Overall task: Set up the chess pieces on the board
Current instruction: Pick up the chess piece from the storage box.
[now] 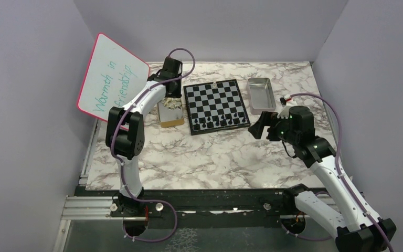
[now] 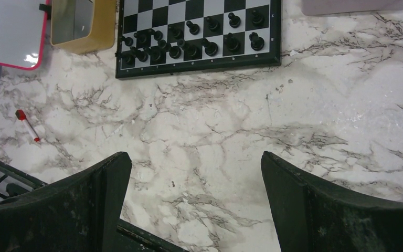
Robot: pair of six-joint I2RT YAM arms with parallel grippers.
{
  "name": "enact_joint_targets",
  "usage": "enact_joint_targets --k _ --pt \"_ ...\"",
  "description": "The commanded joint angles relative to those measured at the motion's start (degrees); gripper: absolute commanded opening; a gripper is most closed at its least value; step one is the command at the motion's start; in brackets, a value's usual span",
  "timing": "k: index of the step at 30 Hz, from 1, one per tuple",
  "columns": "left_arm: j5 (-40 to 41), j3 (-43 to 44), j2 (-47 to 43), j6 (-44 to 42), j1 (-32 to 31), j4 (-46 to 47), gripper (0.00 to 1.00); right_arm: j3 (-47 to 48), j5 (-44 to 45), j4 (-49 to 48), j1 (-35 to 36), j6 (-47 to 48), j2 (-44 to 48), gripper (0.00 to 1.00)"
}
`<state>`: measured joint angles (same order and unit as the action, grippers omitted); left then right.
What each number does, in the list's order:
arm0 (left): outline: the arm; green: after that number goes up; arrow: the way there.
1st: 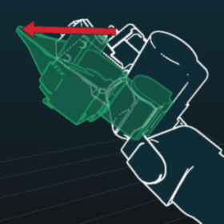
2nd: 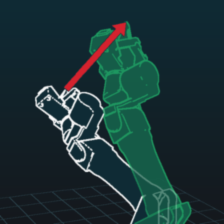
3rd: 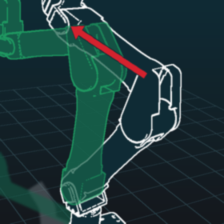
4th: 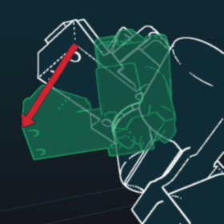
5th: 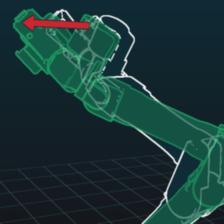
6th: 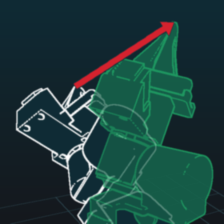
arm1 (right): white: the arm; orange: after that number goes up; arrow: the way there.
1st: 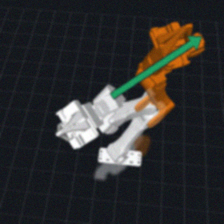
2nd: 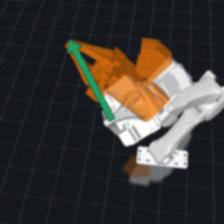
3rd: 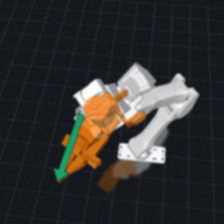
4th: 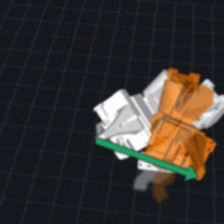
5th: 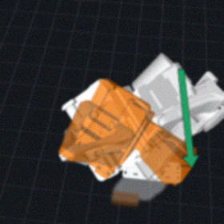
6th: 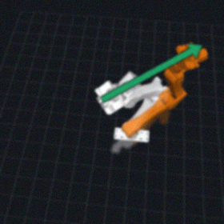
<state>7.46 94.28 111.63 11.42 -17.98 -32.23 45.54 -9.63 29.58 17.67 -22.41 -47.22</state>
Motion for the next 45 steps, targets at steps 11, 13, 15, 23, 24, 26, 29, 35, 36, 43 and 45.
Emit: enact_joint_targets --k 11,13,15,23,24,26,29,35,36,43,45 --pt "0.7 4.0 6.5 0.6 3.0 4.4 0.26 1.0 1.0 -1.8 -0.1 0.2 -2.0 1.0" --pt "0.6 4.3 6.9 0.5 3.0 4.4 0.27 1.2 1.1 -1.7 -0.1 0.2 -2.3 1.0" --pt "0.5 4.3 7.3 0.6 3.0 4.5 0.29 1.6 1.2 -1.4 -0.1 0.3 -2.4 1.0" --pt "-1.3 4.9 9.0 0.1 3.0 4.5 0.29 1.5 1.3 -1.6 -0.1 0.0 -2.2 0.99" --pt "-1.2 5.0 9.1 0.2 3.0 4.4 0.29 1.5 1.3 -1.6 -0.1 -0.2 -2.1 1.0" --pt "-0.6 5.3 9.5 0.1 3.0 4.4 0.29 1.3 1.1 -1.7 -0.1 -0.2 -2.2 0.99" --pt "-0.3 5.5 10.2 0.0 3.1 4.4 0.26 1.2 0.8 -1.8 -0.1 -0.3 -2.0 1.0" --pt "-0.9 6.1 11.0 -0.4 3.1 4.5 0.25 1.2 0.8 -1.7 0.0 -0.4 -1.6 0.99" --pt "-1.0 6.2 11.1 -0.4 3.1 4.5 0.25 1.2 0.8 -1.7 -0.1 -0.4 -1.7 0.99" --pt "-1.1 5.4 11.3 0.4 3.1 4.4 0.26 1.2 0.8 -1.6 -0.1 -0.4 -1.5 0.99" --pt "-0.9 5.6 11.6 0.4 3.1 4.4 0.26 1.2 0.9 -1.6 -0.1 -0.3 -1.4 0.99"
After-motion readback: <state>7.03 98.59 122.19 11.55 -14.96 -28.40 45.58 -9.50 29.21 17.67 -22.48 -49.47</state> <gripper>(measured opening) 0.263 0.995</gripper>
